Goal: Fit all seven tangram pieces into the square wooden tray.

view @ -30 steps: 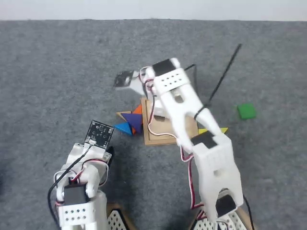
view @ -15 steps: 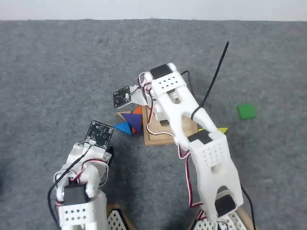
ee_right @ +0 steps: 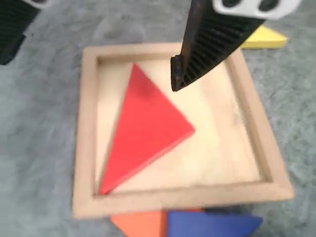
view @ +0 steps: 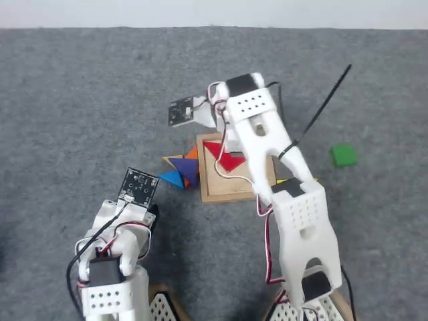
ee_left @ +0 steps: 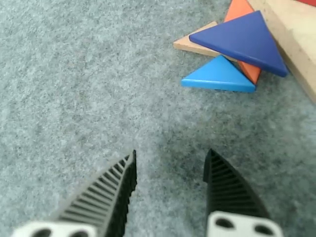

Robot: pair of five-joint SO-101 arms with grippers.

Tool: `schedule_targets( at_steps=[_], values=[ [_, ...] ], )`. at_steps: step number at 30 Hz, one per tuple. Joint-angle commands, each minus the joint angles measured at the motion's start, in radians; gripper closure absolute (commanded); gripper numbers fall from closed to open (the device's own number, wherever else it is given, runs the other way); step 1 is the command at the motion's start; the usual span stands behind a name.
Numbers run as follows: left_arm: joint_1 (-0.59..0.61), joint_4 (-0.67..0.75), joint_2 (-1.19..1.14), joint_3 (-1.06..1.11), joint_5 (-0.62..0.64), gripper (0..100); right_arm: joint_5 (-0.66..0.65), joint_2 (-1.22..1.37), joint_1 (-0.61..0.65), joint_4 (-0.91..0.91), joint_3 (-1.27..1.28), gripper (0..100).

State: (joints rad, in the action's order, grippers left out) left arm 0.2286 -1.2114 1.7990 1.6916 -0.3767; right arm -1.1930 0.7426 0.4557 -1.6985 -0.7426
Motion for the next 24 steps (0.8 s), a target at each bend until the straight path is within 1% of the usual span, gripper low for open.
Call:
schedule_targets(
  at_steps=[1,5,9,14,24],
  values=[
    [0.006,-0.008,0.017,-0.008,-0.014,79,0.021,-0.013,-0.05,-0.038,-0.038,58.8],
    [0.006,-0.008,0.017,-0.008,-0.014,79,0.017,0.03,-0.068,-0.027,0.011,58.9],
    [0.006,-0.008,0.017,-0.008,-0.014,79,0.02,0.081,-0.051,0.039,0.035,58.9],
    [0.006,-0.008,0.017,-0.008,-0.014,79,0.041,0.119,-0.059,0.113,0.02,58.9],
    [0.006,-0.008,0.017,-0.008,-0.014,79,0.049,0.122,-0.099,0.2,-0.026,58.9]
  ],
)
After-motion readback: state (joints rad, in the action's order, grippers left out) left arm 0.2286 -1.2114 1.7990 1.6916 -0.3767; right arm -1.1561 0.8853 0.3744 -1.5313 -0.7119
